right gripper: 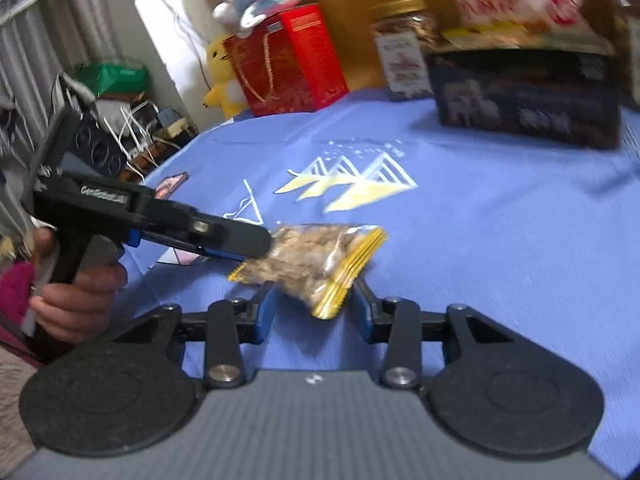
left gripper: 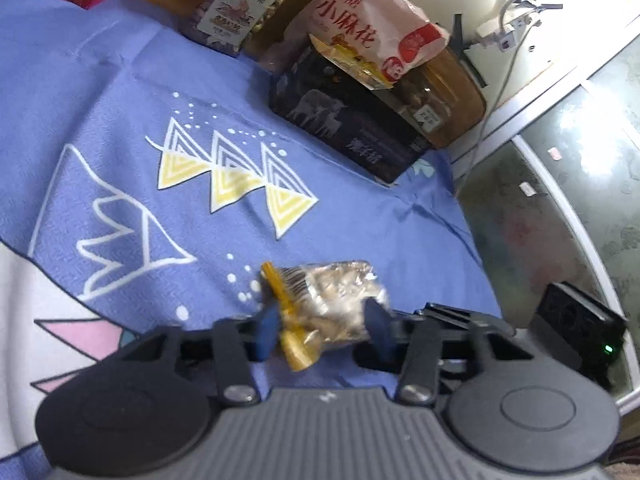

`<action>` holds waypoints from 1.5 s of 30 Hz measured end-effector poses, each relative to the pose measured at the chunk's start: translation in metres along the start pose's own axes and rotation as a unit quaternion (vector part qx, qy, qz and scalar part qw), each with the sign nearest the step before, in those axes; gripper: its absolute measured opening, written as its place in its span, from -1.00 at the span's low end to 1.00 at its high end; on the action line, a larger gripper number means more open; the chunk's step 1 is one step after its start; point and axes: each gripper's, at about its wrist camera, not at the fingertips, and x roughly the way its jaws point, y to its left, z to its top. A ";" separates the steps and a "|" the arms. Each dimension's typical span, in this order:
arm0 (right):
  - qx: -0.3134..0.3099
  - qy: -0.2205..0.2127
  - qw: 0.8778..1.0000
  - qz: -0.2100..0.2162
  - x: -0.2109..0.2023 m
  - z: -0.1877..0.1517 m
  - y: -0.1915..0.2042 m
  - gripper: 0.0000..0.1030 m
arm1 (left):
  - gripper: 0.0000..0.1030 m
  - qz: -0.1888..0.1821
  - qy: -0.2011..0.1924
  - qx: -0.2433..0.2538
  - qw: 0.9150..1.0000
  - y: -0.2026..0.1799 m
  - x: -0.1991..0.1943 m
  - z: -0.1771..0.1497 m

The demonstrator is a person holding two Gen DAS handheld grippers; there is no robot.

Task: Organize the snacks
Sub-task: 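Carry the nut packet into the tin box and open the left tool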

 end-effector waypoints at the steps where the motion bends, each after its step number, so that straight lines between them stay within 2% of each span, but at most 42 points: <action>1: -0.013 -0.002 1.000 -0.009 0.004 0.001 0.005 -0.37 | -0.29 0.001 -0.001 -0.001 1.000 0.000 0.000 0.001; 5: -0.043 -0.009 0.999 -0.026 0.009 0.009 0.008 -0.45 | -0.29 0.008 -0.008 0.013 1.000 -0.007 -0.001 0.015; 12: -0.056 -0.069 0.994 -0.059 -0.009 0.040 -0.008 -0.45 | -0.29 0.002 -0.030 0.077 0.997 -0.044 0.009 0.066; 20: -0.073 -0.133 0.979 -0.138 -0.017 0.093 -0.055 -0.45 | -0.27 0.004 -0.048 0.141 0.989 -0.088 0.063 0.145; 27: -0.045 -0.143 0.971 -0.185 -0.008 0.124 -0.114 -0.45 | -0.26 0.016 -0.042 0.153 0.987 -0.103 0.127 0.191; 29: -0.037 -0.137 0.971 -0.193 -0.003 0.127 -0.128 -0.40 | -0.26 0.023 -0.038 0.152 0.987 -0.103 0.142 0.196; 31: -0.027 -0.141 0.968 -0.206 -0.001 0.128 -0.139 -0.28 | -0.17 0.037 -0.043 0.153 0.987 -0.103 0.155 0.197; 33: -0.020 -0.144 0.962 -0.230 0.002 0.128 -0.145 -0.01 | -0.04 0.053 -0.052 0.160 0.984 -0.103 0.161 0.197; 38: -0.038 -0.166 0.948 -0.268 0.001 0.118 -0.142 0.00 | 0.00 0.072 -0.069 0.175 0.979 -0.112 0.159 0.189; 40: -0.052 -0.168 0.942 -0.284 -0.001 0.114 -0.133 0.07 | 0.11 0.079 -0.078 0.184 0.977 -0.117 0.153 0.186; 42: -0.055 -0.175 0.940 -0.286 -0.005 0.110 -0.129 0.18 | 0.11 0.083 -0.092 0.194 0.973 -0.122 0.143 0.182; 45: -0.039 -0.189 0.937 -0.292 -0.014 0.105 -0.127 0.18 | 0.11 0.080 -0.103 0.192 0.973 -0.126 0.128 0.176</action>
